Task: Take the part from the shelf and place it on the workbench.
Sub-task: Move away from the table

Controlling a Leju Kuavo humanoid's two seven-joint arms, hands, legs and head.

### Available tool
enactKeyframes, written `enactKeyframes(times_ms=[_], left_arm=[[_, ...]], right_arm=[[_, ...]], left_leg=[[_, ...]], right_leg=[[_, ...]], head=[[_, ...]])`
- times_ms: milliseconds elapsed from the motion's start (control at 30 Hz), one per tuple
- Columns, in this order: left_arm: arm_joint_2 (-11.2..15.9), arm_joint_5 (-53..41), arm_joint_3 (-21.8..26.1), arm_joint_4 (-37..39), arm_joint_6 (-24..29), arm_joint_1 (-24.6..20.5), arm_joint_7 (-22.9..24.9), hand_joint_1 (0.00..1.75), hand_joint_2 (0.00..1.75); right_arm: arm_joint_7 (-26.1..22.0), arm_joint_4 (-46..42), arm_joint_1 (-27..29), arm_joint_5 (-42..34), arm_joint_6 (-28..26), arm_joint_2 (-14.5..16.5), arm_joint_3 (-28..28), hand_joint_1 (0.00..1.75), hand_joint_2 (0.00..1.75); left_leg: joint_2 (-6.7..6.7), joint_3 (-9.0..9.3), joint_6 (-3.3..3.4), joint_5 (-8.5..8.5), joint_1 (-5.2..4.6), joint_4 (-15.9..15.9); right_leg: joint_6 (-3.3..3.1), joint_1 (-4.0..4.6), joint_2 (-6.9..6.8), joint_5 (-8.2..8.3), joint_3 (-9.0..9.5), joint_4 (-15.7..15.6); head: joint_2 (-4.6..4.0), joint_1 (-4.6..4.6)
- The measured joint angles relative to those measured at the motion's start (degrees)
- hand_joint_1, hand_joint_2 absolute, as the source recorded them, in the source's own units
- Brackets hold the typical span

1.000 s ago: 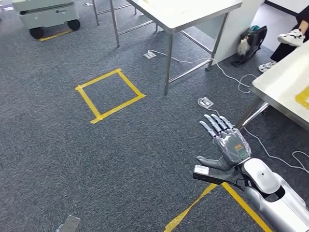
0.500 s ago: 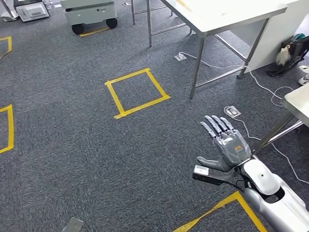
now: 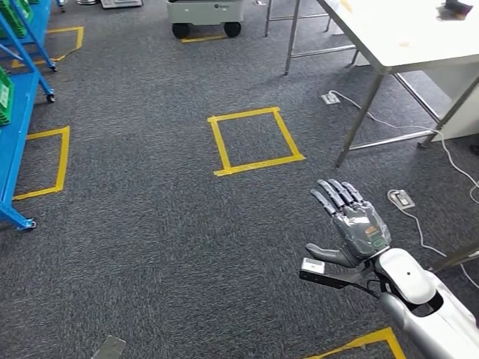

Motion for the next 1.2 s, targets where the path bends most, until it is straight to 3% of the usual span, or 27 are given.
enactKeyframes(times_ms=[67, 100, 133, 200, 267, 333, 367, 400, 467, 533, 600, 633, 700, 767, 833, 967, 1033, 1100, 1133, 1167, 1200], left_arm=[[-0.1, -0.1, 0.0, 0.0, -0.2, -0.2, 0.0, 0.0, 0.0], [-0.1, -0.1, 0.0, 0.0, -0.3, -0.2, 0.0, 0.0, 0.0], [-0.1, -0.1, 0.1, 0.0, -0.4, -0.1, 0.0, 0.0, 0.0], [-0.1, -0.3, 0.1, 0.0, -0.5, -0.1, 0.0, 0.0, 0.0], [-0.2, -0.6, 0.1, 0.0, -0.6, -0.2, 0.0, 0.0, 0.0], [-0.2, -0.7, 0.1, 0.0, -0.7, -0.2, 0.0, 0.0, 0.0], [-0.2, -0.8, 0.1, 0.0, -0.8, -0.1, 0.0, 0.0, 0.0], [-0.1, -0.8, 0.2, 0.0, -0.9, 0.0, 0.0, 0.0, 0.0], [-0.1, -1.0, 0.2, 0.0, -1.0, 0.0, 0.0, 0.0, 0.0], [-0.2, -1.4, 0.3, 0.0, -1.3, -0.2, 0.1, 0.0, 0.0], [-0.2, -1.8, 0.3, 0.0, -1.6, -0.3, 0.4, 0.0, 0.0], [-0.2, -2.0, 0.3, 0.0, -1.7, -0.2, 0.6, 0.0, 0.0], [-0.2, -2.2, 0.3, -0.1, -1.9, -0.1, 0.8, 0.0, 0.0], [-0.2, -2.3, 0.4, -0.2, -2.1, -0.1, 0.8, 0.0, 0.0], [-0.2, -2.4, 0.4, -0.3, -2.2, -0.3, 0.8, 0.0, 0.0], [-0.3, -2.4, 0.4, -0.3, -2.2, -0.3, 0.9, 0.0, 0.0], [-0.3, -2.4, 0.5, -0.4, -2.2, -0.2, 0.9, 0.0, 0.0], [-0.4, -2.4, 0.7, -0.5, -2.3, -0.2, 0.9, 0.0, 0.0], [-0.5, -2.4, 0.7, -0.5, -2.4, -0.2, 0.9, 0.0, 0.0], [-0.5, -2.4, 0.7, -0.5, -2.5, -0.2, 0.9, 0.0, 0.0], [-0.6, -2.4, 0.8, -0.5, -2.6, -0.1, 0.9, 0.0, 0.0]], right_arm=[[0.0, 0.0, 0.3, 0.1, 0.0, 0.0, 0.0, 0.0, 0.0], [0.0, 0.0, 0.4, 0.1, 0.0, 0.0, 0.0, 0.0, 0.0], [0.0, 0.0, 0.5, 0.2, 0.0, 0.0, 0.1, 0.0, 0.0], [0.1, 0.0, 0.5, 0.3, 0.0, 0.0, 0.0, 0.0, 0.0], [0.1, 0.0, 0.5, 0.4, 0.0, 0.0, 0.0, 0.0, 0.0], [0.1, 0.0, 0.4, 0.4, 0.0, 0.0, 0.0, 0.0, 0.0], [0.1, 0.0, 0.4, 0.5, 0.0, 0.0, 0.0, 0.0, 0.0], [0.1, 0.0, 0.3, 0.5, 0.0, 0.0, 0.0, 0.0, 0.0], [0.1, -0.1, 0.2, 0.5, -0.1, 0.0, -0.1, 0.0, 0.0], [0.2, -0.3, 0.6, 0.5, 0.0, 0.0, -0.1, 0.0, 0.0], [0.2, -0.3, 1.0, 0.6, 0.1, 0.0, 0.0, 0.0, 0.0], [0.2, -0.3, 1.2, 0.6, 0.2, 0.0, 0.0, 0.0, 0.0], [0.2, -0.3, 1.3, 0.6, 0.3, 0.0, 0.2, 0.0, 0.0], [0.2, -0.3, 1.3, 0.6, 0.4, 0.0, 0.3, 0.0, 0.0], [0.2, -0.4, 1.3, 0.6, 0.4, 0.0, 0.3, 0.0, 0.0], [0.1, -0.4, 1.3, 0.6, 0.4, 0.0, 0.3, 0.0, 0.0], [0.1, -0.5, 1.3, 0.6, 0.4, 0.1, 0.4, 0.0, 0.0], [0.1, -0.6, 1.3, 0.6, 0.4, 0.1, 0.5, 0.0, 0.0], [0.1, -0.5, 1.5, 0.6, 0.4, 0.1, 0.5, 0.0, 0.0], [0.1, -0.5, 1.6, 0.6, 0.5, 0.1, 0.6, 0.0, 0.0], [0.1, -0.5, 1.7, 0.6, 0.5, 0.1, 0.6, 0.0, 0.0]], left_leg=[[-1.52, 0.01, 0.26, 0.01, 0.0, 0.0], [-2.33, 0.04, 0.28, 0.01, -0.01, 0.0], [-3.17, 0.1, 0.28, 0.0, -0.01, 0.1], [-4.85, 0.32, 0.16, -0.04, 0.07, 0.1], [-6.47, 0.28, -0.33, -0.09, 0.04, 0.3], [-7.87, -0.2, -1.13, 0.19, 0.15, 0.3], [-8.54, -0.45, -1.54, 0.43, 0.31, 0.2], [-8.6, -0.64, -1.89, 0.51, 0.43, 0.2], [-5.95, -1.76, -2.41, -0.98, 0.31, 2.2], [-2.23, -4.79, -2.76, -4.58, 0.17, 8.5], [-1.1, -7.92, -2.95, -7.12, 0.28, 15.1], [-0.95, -8.33, -2.98, -6.97, 0.3, 16.1], [-0.24, -5.86, -2.87, -3.99, 0.26, 11.7], [2.41, -1.65, -2.53, -1.15, -0.03, 4.0], [4.33, 0.31, -2.24, -0.56, -0.36, 0.3], [3.8, 0.23, -1.95, -0.6, -0.41, 0.1], [1.52, 0.21, -1.0, -0.35, -0.11, 0.0], [-1.07, 0.28, -0.18, -0.14, 0.15, -0.1], [-1.86, 0.27, -0.14, -0.12, 0.15, -0.1], [-2.69, 0.29, -0.14, -0.12, 0.14, -0.1], [-3.6, 0.34, -0.16, -0.11, 0.15, -0.1]], right_leg=[[0.1, -0.06, 1.83, -2.97, -4.14, 7.8], [0.12, -0.06, 2.04, -3.3, -5.6, 10.1], [0.11, -0.09, 2.15, -2.47, -6.08, 10.3], [0.11, -0.33, 3.21, 1.66, -3.79, 4.4], [0.11, -0.78, 5.9, 4.41, -0.34, -2.9], [-0.27, -0.84, 7.01, 4.57, 1.0, -5.5], [-0.6, -0.72, 6.41, 4.67, 1.1, -5.6], [-0.99, -0.65, 5.68, 4.85, 1.11, -5.7], [-1.79, -0.57, 4.17, 5.14, 1.28, -6.1], [-2.33, -0.36, 2.55, 5.17, 1.38, -6.3], [-2.54, -0.17, 0.81, 5.06, 1.38, -6.3], [-2.58, -0.12, -0.04, 5.0, 1.4, -6.3], [-2.47, -0.1, -1.52, 4.88, 1.55, -6.3], [-2.06, 0.14, -2.76, 4.57, 1.8, -6.1], [-1.67, 0.47, -3.47, 4.25, 1.89, -5.9], [-1.44, 0.55, -4.02, 4.14, 1.98, -5.9], [-0.64, 0.24, -1.74, 1.85, 0.69, -2.6], [0.09, -0.05, 1.4, -1.84, -2.68, 4.7], [0.12, -0.05, 1.79, -2.76, -4.41, 7.8], [0.12, -0.06, 1.97, -2.71, -5.44, 9.4], [0.08, -0.1, 2.12, -1.66, -5.57, 9.0]], head=[[0.0, 0.13], [0.0, 0.14], [0.0, 0.13], [0.0, 0.14], [0.0, 0.12], [0.0, 0.08], [0.0, 0.06], [0.0, 0.06], [0.0, -0.2], [0.0, -0.48], [0.0, -0.49], [0.0, -0.5], [0.0, -0.51], [0.0, -0.55], [0.0, -0.61], [0.0, -0.54], [0.0, -0.23], [0.0, 0.06], [0.0, 0.12], [0.0, 0.14], [0.0, 0.14]])
